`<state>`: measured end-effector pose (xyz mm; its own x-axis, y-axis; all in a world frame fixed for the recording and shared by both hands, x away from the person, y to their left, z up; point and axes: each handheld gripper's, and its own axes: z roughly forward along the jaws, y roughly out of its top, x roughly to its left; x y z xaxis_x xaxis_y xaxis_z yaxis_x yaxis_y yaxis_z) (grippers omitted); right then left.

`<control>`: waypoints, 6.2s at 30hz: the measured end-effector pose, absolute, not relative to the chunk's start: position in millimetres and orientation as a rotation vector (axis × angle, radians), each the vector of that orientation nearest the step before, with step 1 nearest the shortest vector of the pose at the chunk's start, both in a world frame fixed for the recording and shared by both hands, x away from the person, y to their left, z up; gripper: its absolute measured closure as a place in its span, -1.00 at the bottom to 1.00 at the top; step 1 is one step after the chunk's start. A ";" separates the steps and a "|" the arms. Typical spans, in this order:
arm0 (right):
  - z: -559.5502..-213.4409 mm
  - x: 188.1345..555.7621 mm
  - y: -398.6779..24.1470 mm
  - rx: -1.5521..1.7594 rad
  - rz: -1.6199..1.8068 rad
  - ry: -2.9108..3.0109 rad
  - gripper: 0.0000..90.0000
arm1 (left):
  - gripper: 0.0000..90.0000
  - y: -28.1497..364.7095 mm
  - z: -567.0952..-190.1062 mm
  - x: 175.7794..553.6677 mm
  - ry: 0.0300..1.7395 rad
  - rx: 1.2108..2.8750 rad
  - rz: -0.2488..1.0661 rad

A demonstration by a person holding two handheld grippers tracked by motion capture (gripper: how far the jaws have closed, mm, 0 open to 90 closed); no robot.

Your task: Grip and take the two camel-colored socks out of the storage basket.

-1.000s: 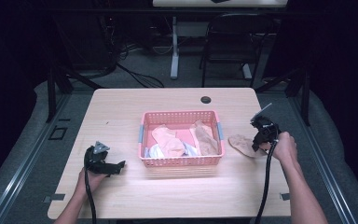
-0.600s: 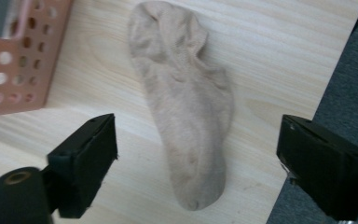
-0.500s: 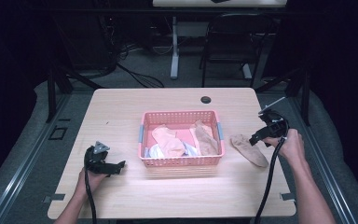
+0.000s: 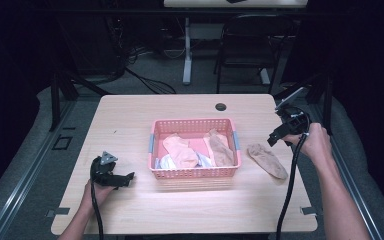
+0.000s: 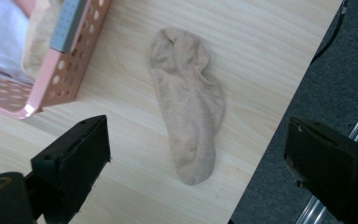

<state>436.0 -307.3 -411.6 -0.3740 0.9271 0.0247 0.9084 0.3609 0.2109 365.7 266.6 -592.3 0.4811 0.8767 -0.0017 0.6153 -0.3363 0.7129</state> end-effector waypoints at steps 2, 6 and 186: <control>-407.6 436.6 -304.6 1.683 0.292 2.506 -0.84 | -1.00 266.6 -592.3 365.7 1.228 2.072 0.513; -401.6 438.3 -298.4 1.655 0.297 2.520 -0.83 | -1.00 266.5 -592.4 365.7 1.228 2.072 0.514; -364.4 441.3 -230.0 1.399 0.209 2.584 0.87 | -1.00 266.6 -592.3 365.5 1.222 2.076 0.509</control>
<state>441.3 -230.0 -364.4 -0.5342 0.8389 -0.1042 0.8112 0.5434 0.2159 365.5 266.6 -592.3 0.4862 0.8738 -0.0022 0.6138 -0.3397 0.7126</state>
